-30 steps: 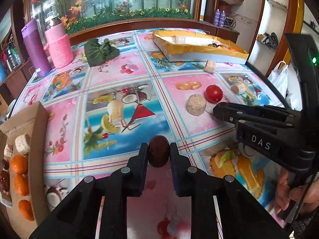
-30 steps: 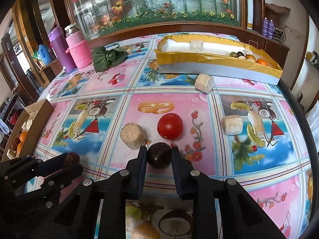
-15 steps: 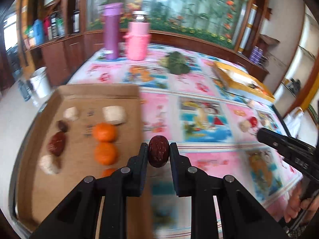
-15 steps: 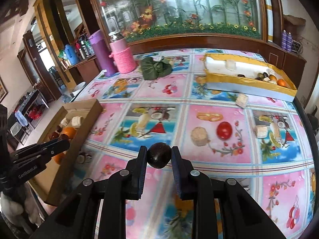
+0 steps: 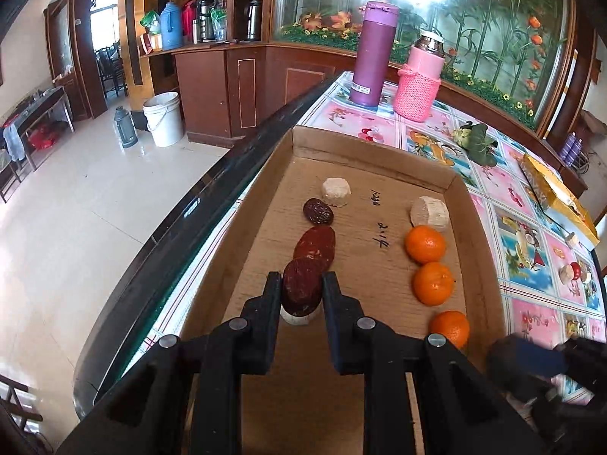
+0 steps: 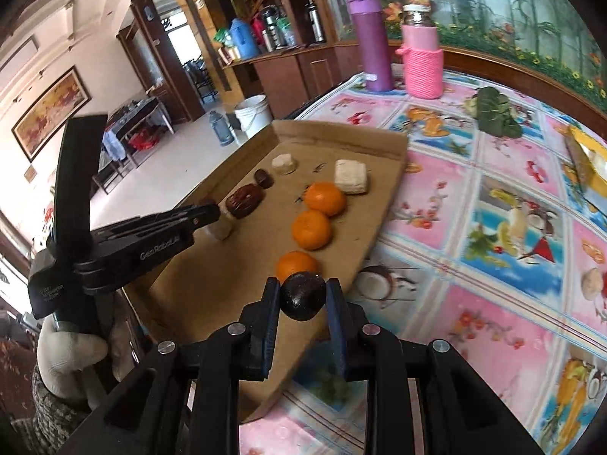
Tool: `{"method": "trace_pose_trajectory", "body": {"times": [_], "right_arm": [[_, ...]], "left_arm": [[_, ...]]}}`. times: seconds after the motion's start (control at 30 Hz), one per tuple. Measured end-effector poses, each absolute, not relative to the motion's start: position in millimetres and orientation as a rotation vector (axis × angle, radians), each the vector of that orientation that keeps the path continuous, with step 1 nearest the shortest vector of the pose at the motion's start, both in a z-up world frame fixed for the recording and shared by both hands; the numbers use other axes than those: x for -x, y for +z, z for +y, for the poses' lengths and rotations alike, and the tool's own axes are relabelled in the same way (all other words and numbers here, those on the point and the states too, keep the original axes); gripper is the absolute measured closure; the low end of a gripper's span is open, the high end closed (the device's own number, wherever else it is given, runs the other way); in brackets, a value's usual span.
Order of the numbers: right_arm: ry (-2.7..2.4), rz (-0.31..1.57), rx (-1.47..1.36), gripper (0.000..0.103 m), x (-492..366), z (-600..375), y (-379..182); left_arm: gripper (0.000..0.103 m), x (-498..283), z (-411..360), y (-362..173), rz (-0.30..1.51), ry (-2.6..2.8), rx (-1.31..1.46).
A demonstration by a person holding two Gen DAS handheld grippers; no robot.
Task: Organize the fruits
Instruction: 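Carry the date into the cardboard box and open the left tool while the right tool releases the plum there, then move both open tools back over the cakes on the table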
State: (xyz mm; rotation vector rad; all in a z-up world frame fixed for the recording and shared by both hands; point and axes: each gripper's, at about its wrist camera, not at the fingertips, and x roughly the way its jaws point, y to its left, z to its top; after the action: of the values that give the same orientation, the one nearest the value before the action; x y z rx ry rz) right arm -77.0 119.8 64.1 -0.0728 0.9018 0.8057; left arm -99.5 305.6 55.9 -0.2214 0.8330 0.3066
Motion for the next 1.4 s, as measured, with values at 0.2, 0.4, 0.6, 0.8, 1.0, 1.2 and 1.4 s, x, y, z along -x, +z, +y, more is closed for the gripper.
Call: {"method": "trace_pose_trajectory", "body": {"times": [0.2, 0.4, 0.6, 0.8, 1.0, 1.2, 1.4], "right_arm": [[0.850, 0.928, 0.159, 0.075, 92, 167, 45], [0.812, 0.852, 0.207, 0.074, 87, 187, 44], [0.789, 0.773, 0.116, 0.048, 77, 167, 68], [0.707, 0.761, 0.028, 0.047, 70, 122, 79], [0.644, 0.813, -0.039, 0.046, 71, 78, 67], [0.592, 0.820, -0.092, 0.045, 72, 40, 60], [0.544, 0.802, -0.131, 0.041, 73, 3, 61]], "left_arm": [[0.079, 105, 319, 56, 0.809, 0.291, 0.270], [0.060, 118, 330, 69, 0.758, 0.285, 0.318], [0.046, 130, 336, 84, 0.706, 0.288, 0.354], [0.043, 130, 320, 90, 0.701, 0.259, 0.334], [0.038, 124, 273, 91, 0.728, 0.189, 0.224], [0.029, 123, 220, 100, 0.706, 0.154, 0.066], [0.029, 124, 185, 105, 0.696, 0.134, -0.027]]}}
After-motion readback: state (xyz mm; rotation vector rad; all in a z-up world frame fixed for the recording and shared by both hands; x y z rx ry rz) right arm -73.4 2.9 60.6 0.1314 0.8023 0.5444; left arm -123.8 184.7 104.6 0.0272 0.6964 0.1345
